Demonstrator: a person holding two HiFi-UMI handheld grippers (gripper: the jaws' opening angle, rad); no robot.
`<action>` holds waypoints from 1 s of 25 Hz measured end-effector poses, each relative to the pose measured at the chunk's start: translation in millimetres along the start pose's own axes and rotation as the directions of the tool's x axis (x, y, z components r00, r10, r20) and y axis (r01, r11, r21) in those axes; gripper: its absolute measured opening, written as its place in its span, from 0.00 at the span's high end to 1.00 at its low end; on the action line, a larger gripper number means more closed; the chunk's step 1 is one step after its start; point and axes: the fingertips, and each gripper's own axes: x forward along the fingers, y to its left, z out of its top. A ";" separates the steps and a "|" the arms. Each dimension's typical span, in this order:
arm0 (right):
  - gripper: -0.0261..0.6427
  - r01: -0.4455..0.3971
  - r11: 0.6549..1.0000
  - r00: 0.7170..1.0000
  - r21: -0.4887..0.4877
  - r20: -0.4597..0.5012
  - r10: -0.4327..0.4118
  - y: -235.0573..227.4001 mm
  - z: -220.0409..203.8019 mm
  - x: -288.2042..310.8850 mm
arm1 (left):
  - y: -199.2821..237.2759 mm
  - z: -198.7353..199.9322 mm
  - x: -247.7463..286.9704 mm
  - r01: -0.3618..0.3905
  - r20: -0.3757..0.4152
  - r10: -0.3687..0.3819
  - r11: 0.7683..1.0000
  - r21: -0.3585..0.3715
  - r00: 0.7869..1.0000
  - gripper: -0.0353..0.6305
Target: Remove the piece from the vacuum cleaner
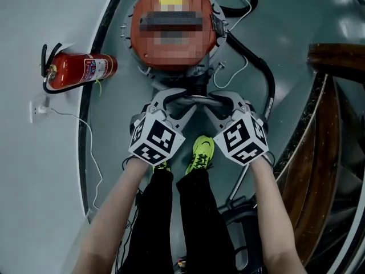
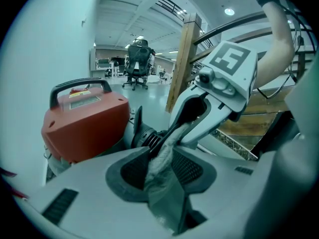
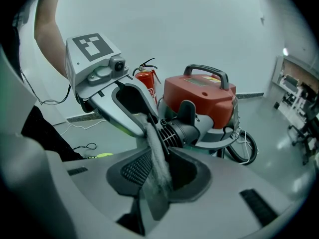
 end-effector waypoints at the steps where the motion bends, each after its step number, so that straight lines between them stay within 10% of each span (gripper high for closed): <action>1: 0.80 0.001 1.000 1.000 -0.005 -0.001 -0.001 0.9 -0.2 -0.5 | -0.8 0.0 -0.6 -0.002 -0.001 0.002 1.000 0.002 1.000 0.73; 25: 0.84 -0.021 0.998 1.000 -0.052 -0.012 0.021 48.8 -17.1 -16.4 | -43.3 -17.5 -21.4 -0.013 -0.012 0.014 1.000 0.011 1.000 0.74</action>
